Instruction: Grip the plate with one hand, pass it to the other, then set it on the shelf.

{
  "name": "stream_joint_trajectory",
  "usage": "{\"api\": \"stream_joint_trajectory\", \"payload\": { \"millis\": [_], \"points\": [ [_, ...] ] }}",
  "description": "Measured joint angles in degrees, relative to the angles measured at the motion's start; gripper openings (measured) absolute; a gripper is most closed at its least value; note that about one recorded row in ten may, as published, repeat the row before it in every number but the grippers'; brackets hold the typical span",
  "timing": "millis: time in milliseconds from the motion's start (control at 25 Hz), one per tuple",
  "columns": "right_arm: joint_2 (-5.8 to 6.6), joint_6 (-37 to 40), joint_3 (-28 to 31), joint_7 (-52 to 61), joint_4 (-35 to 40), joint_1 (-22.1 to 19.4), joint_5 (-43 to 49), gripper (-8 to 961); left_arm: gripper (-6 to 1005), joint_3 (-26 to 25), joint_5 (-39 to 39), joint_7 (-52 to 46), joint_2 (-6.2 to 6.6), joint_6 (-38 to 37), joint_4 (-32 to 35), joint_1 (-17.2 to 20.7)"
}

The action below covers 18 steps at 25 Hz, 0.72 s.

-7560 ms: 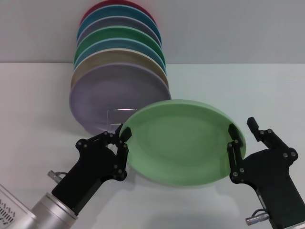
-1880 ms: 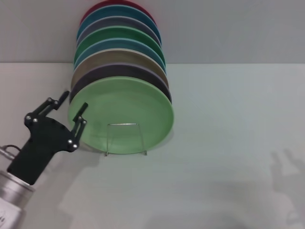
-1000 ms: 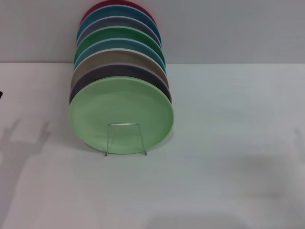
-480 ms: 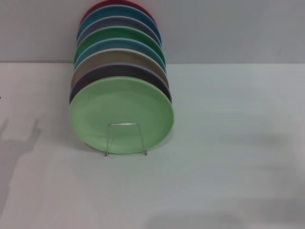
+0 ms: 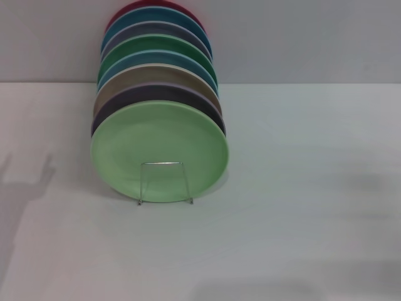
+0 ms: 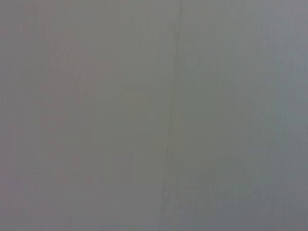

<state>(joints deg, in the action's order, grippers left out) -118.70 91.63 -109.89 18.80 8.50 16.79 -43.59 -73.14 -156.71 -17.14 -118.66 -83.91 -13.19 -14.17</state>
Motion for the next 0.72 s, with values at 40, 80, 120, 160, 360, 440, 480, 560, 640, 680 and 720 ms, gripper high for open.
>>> {"api": "stream_joint_trajectory", "payload": {
  "millis": [40,80,120,160,360,440,480,560,640,680,720],
  "points": [
    [0.06,0.2,0.6,0.3,0.2,0.0,0.1,603,833,-0.1,0.2,-0.4,-0.02,0.0,0.0,-0.2],
    [0.28,0.3,0.7,0.5,0.0,0.5,0.5,602,833,0.0,0.4,-0.9,-0.08,0.1,0.0,-0.4],
    [0.28,0.3,0.7,0.5,0.0,0.5,0.5,602,833,0.0,0.4,-0.9,-0.08,0.1,0.0,-0.4],
    [0.29,0.2,0.6,-0.3,-0.3,1.0,0.9,602,833,0.1,0.4,-0.7,-0.18,0.1,0.0,-0.5],
    [-0.01,1.1,0.8,-2.9,-0.1,1.1,1.1,601,833,0.4,0.4,1.0,-0.40,0.0,-0.2,-0.5],
    [-0.04,1.4,0.8,-3.4,0.0,1.1,1.1,600,833,0.3,0.5,2.0,-0.41,-0.1,-0.2,-0.5],
    [-0.04,1.8,1.0,-3.7,0.0,1.0,1.1,600,833,0.1,0.6,2.4,-0.40,-0.1,-0.2,-0.4],
    [0.09,1.7,1.0,-2.8,0.0,1.0,1.1,601,833,-0.2,0.8,2.8,-0.28,-0.2,-0.2,-0.4],
    [0.13,1.5,1.0,-2.3,0.0,1.1,1.1,602,833,-0.4,1.2,2.6,-0.26,-0.2,-0.2,-0.2],
    [0.11,1.2,1.0,-1.8,0.1,1.3,1.1,602,833,-0.5,1.8,2.7,-0.32,-0.2,-0.2,-0.1],
    [0.11,1.2,1.0,-1.8,0.1,1.3,1.1,602,833,-0.5,1.8,2.7,-0.32,-0.2,-0.2,-0.1]
  ]
}}
